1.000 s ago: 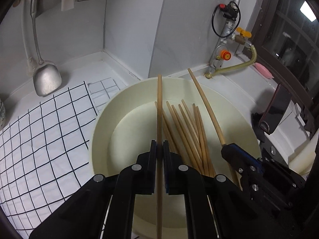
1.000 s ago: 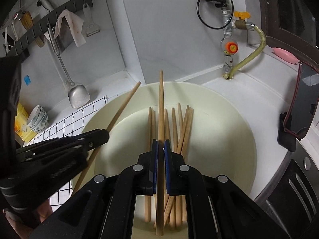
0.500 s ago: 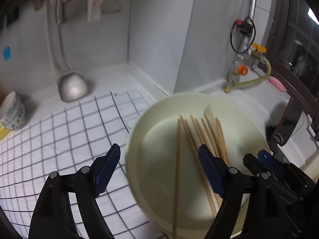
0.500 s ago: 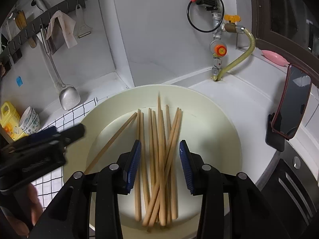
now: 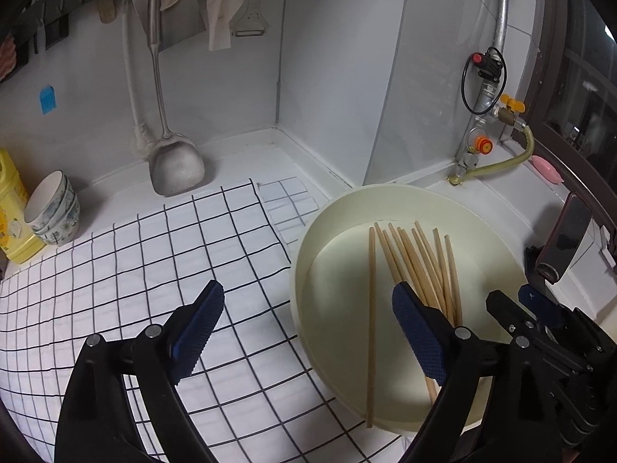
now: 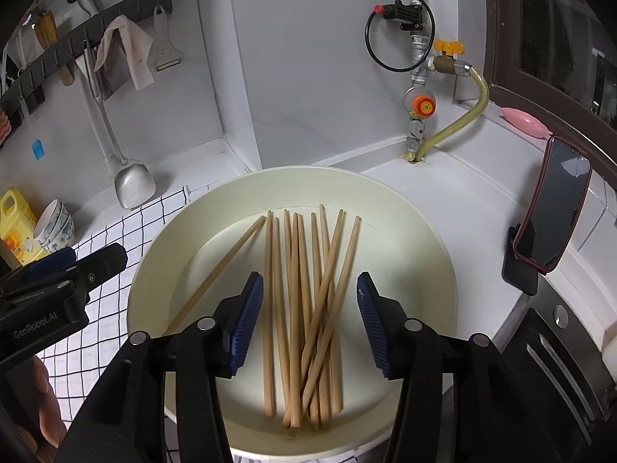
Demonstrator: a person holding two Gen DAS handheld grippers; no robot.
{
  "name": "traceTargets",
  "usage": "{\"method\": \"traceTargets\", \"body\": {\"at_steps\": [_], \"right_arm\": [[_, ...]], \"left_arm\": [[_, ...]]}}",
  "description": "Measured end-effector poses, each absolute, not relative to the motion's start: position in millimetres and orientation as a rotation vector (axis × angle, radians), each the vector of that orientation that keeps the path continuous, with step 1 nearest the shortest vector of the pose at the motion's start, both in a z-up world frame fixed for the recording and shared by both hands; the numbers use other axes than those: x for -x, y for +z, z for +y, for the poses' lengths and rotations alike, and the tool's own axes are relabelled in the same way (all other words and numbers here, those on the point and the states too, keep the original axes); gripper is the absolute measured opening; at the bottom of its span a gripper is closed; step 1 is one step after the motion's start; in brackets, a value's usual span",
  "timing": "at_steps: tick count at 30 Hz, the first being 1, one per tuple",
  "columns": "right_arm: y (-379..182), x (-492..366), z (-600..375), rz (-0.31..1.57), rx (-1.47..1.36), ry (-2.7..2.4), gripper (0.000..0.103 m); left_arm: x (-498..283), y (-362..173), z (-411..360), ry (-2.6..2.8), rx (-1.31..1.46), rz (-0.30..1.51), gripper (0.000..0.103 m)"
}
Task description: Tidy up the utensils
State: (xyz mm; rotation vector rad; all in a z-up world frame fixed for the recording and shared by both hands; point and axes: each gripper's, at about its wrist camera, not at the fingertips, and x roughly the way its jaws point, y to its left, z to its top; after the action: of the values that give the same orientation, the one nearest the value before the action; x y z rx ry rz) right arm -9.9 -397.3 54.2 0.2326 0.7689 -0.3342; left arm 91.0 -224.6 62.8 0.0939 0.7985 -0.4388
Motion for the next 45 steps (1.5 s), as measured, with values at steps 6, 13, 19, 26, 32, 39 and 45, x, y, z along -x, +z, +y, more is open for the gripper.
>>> {"method": "traceTargets", "body": {"at_steps": [6, 13, 19, 26, 32, 39, 45], "right_arm": [[59.7, 17.3, -387.7, 0.757, -0.22, -0.335, 0.051], [60.5, 22.7, -379.0, 0.755, -0.219, -0.331, 0.054], [65.4, 27.0, -378.0, 0.735, -0.22, -0.334, 0.062], [68.7, 30.3, -381.8, 0.724, -0.231, -0.338, 0.066], [70.0, 30.7, -382.6, 0.724, -0.23, -0.34, 0.066], [70.3, 30.8, -381.5, 0.721, -0.224, -0.332, 0.066], [71.7, 31.1, -378.3, 0.721, -0.217, -0.325, 0.067]], "left_arm": [[-83.4, 68.6, -215.7, -0.416, -0.097, 0.774, 0.091], [-72.9, 72.3, -211.6, -0.404, -0.11, 0.761, 0.094], [-65.4, 74.8, -206.1, -0.393, -0.106, 0.753, 0.095], [-62.8, 78.7, -201.5, -0.372, -0.095, 0.755, 0.097], [-59.7, 80.3, -200.6, -0.353, -0.108, 0.749, 0.097], [-59.3, 82.3, -196.6, -0.353, -0.101, 0.756, 0.097], [-58.6, 86.1, -193.5, -0.341, -0.091, 0.747, 0.097]]}}
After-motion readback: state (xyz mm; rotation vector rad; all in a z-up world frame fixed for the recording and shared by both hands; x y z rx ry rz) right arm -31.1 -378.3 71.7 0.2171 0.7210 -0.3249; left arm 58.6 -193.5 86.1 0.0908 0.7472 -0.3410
